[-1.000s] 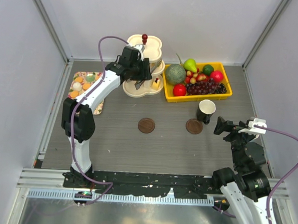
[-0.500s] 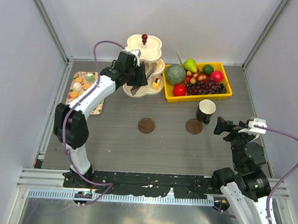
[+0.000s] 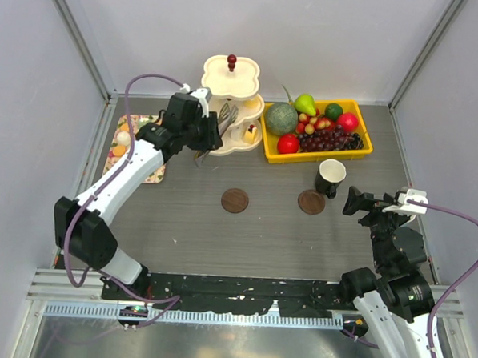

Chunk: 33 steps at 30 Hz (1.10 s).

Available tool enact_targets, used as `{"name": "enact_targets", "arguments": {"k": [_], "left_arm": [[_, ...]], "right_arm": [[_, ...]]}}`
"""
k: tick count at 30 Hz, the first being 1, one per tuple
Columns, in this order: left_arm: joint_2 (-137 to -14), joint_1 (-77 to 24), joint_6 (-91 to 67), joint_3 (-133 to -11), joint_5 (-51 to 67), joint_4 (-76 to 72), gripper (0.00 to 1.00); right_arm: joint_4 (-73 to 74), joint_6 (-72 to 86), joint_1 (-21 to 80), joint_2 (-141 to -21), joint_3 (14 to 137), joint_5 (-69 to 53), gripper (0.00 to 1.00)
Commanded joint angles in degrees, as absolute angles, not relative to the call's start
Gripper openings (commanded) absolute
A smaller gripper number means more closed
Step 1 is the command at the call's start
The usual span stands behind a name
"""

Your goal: Serve the afternoon tea

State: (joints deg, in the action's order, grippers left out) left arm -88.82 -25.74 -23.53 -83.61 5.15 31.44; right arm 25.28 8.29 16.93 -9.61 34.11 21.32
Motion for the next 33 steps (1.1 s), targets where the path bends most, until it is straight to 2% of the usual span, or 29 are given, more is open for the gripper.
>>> {"name": "enact_targets", "arguments": {"k": [1, 8, 16, 23, 33], "left_arm": [[-81.92, -24.7, -21.8, -80.08, 3.34, 33.48, 0.43], [-76.38, -19.96, -20.83, -73.48, 1.06, 37.26, 0.43], [-78.48, -7.22, -19.6, -73.47, 0.7, 41.04, 0.44], [-88.31, 2.72, -18.98, -79.52, 0.53, 42.1, 0.46], [-102.56, 5.54, -18.46, -94.55, -2.11, 44.47, 0.49]], "right_arm": [[23.03, 7.91, 17.14, -9.49, 34.37, 21.27, 0.98], [23.12, 7.82, 17.14, -9.32, 34.37, 21.27, 0.98], [23.12, 7.91, 17.23, -9.14, 34.28, 21.18, 0.98], [23.03, 8.0, 17.14, -8.96, 34.28, 21.01, 0.98], [23.12, 7.74, 17.23, -9.4, 34.28, 21.27, 0.98]]}}
